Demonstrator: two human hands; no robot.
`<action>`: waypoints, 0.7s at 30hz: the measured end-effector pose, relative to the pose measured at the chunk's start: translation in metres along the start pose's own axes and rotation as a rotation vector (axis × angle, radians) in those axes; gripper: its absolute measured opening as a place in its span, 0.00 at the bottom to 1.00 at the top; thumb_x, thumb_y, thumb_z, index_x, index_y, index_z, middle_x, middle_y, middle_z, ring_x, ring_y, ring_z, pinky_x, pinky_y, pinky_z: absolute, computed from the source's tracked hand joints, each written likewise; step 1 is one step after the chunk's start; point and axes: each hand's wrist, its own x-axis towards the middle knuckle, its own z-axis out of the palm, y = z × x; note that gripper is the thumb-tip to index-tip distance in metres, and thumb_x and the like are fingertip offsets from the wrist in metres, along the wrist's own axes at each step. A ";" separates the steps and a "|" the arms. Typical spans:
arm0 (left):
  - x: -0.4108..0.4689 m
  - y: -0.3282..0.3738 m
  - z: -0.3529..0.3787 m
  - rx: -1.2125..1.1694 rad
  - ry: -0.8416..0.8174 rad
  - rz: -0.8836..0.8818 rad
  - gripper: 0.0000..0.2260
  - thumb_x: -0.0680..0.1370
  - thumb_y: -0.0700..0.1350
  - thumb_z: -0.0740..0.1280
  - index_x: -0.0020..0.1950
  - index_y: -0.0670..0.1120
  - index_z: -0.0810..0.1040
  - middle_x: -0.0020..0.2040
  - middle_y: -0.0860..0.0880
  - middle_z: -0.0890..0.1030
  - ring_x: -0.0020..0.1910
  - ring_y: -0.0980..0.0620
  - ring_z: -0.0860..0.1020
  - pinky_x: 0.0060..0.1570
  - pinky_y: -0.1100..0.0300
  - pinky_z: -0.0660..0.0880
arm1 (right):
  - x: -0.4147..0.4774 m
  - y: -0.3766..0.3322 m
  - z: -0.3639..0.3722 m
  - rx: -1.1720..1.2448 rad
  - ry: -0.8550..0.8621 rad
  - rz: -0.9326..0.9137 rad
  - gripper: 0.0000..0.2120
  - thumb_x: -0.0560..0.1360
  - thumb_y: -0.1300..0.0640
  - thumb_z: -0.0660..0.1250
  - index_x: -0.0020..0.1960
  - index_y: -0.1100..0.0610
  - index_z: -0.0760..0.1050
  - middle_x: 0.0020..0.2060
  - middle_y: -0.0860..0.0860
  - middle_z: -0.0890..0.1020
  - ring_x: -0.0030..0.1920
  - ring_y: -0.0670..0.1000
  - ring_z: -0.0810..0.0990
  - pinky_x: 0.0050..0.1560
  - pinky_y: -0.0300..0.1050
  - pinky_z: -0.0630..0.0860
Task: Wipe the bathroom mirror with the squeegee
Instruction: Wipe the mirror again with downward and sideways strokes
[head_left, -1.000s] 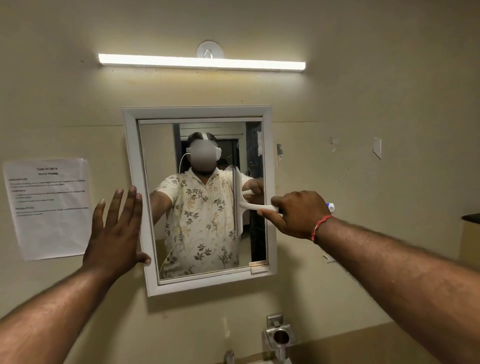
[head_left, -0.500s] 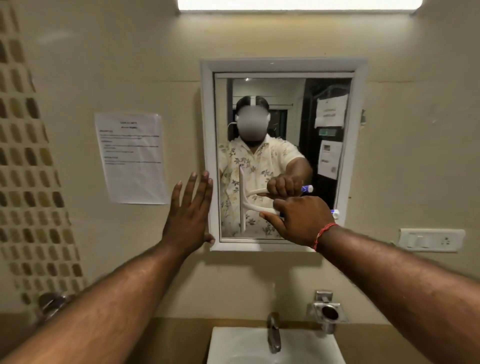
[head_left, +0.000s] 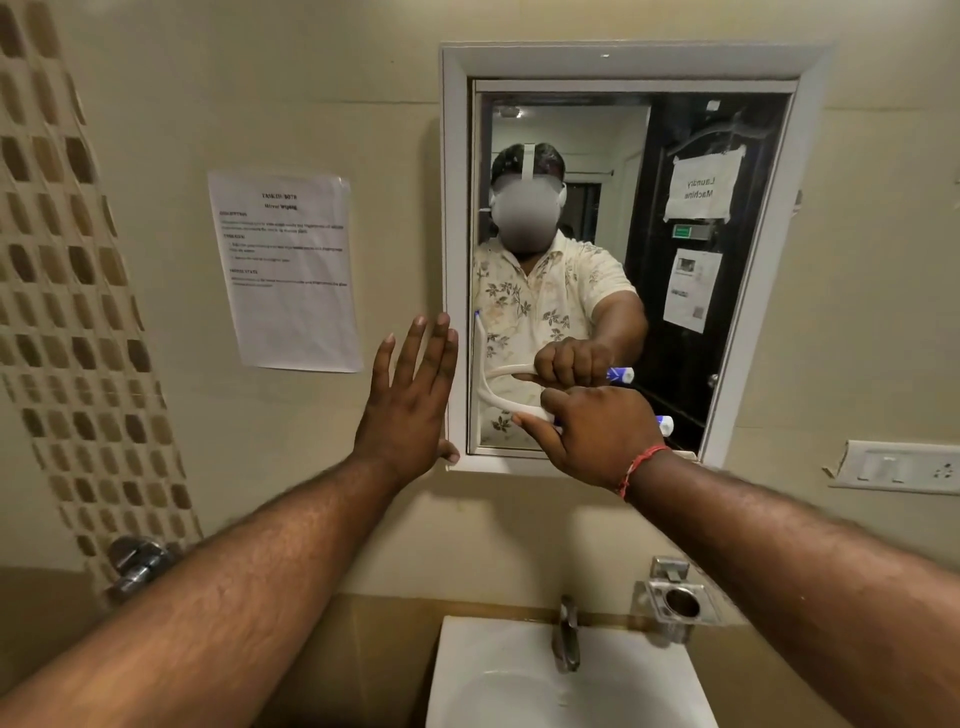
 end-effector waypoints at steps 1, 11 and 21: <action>0.000 0.000 0.001 0.002 0.000 0.000 0.80 0.63 0.74 0.84 0.91 0.40 0.33 0.92 0.40 0.32 0.93 0.35 0.37 0.90 0.31 0.48 | 0.001 0.001 -0.001 -0.005 -0.001 -0.003 0.29 0.84 0.28 0.54 0.39 0.47 0.76 0.28 0.47 0.79 0.28 0.52 0.78 0.29 0.44 0.72; -0.001 0.001 0.001 0.023 -0.011 -0.006 0.79 0.65 0.75 0.82 0.91 0.40 0.31 0.92 0.39 0.30 0.92 0.35 0.36 0.90 0.31 0.48 | 0.004 0.000 -0.002 -0.022 -0.041 0.012 0.30 0.84 0.28 0.51 0.42 0.48 0.78 0.29 0.47 0.79 0.29 0.52 0.78 0.32 0.47 0.79; -0.006 0.000 -0.002 0.079 -0.009 0.007 0.77 0.67 0.75 0.82 0.91 0.40 0.33 0.92 0.39 0.32 0.92 0.35 0.36 0.90 0.32 0.46 | 0.005 -0.002 -0.007 -0.021 -0.062 0.013 0.30 0.83 0.28 0.51 0.42 0.48 0.79 0.30 0.47 0.80 0.29 0.52 0.75 0.32 0.45 0.74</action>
